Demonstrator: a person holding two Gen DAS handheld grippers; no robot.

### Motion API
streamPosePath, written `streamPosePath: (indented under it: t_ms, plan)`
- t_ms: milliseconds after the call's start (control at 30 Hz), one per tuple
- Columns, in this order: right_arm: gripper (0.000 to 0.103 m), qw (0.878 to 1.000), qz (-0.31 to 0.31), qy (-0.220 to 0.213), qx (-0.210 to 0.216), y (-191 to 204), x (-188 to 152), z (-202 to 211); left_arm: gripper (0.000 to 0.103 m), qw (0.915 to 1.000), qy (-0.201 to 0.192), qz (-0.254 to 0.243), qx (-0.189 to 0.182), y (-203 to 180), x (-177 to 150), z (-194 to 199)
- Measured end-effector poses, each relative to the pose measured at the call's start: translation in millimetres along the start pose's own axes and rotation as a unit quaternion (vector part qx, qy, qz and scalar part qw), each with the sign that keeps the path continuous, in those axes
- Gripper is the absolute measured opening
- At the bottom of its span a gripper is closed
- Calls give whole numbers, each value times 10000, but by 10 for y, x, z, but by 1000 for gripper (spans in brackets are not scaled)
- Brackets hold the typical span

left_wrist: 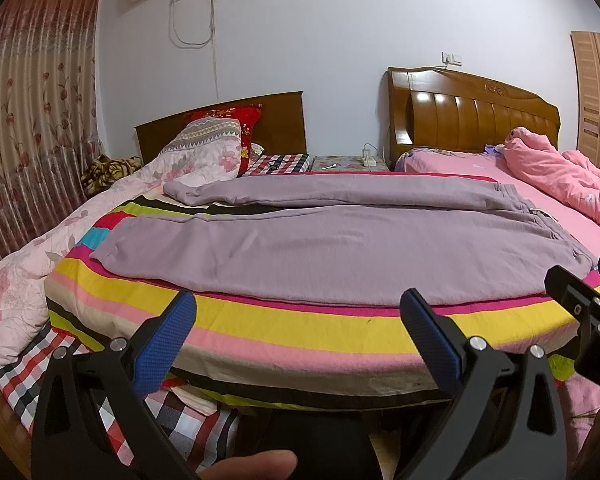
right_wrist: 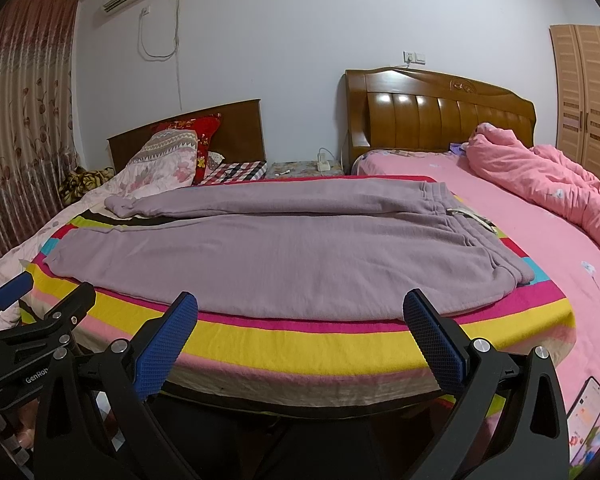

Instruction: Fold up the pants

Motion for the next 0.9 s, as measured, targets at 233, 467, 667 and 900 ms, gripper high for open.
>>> streamPosePath:
  t_ms: [233,467,667,900]
  plan:
    - [99,10000,-2,7,-4,-1,1,-2,102,10000,1,-4,-1,1,1,-2]
    - [99,10000,-7,22,7,-1,-24,-13,102,10000,1,-6,-8,1,-7,-2]
    - [99,9999,62,84,15,-10,-71,-113,102,9999,90,-104,-69,-43,-24,-148]
    - [99,9992,299,246,17,-189,138,-491,102,9985,482,-227,-130,-145,71,-639]
Point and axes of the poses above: each gripper's, at about its wrist camera, not at the fingertips, and z roughly against the way its jaws point, y to its left, x to its top, the point moved 5 cm from there along -z, roughly the way its jaws point, and after that the axes turned 1 degree about -x, right-handed, at the moved point
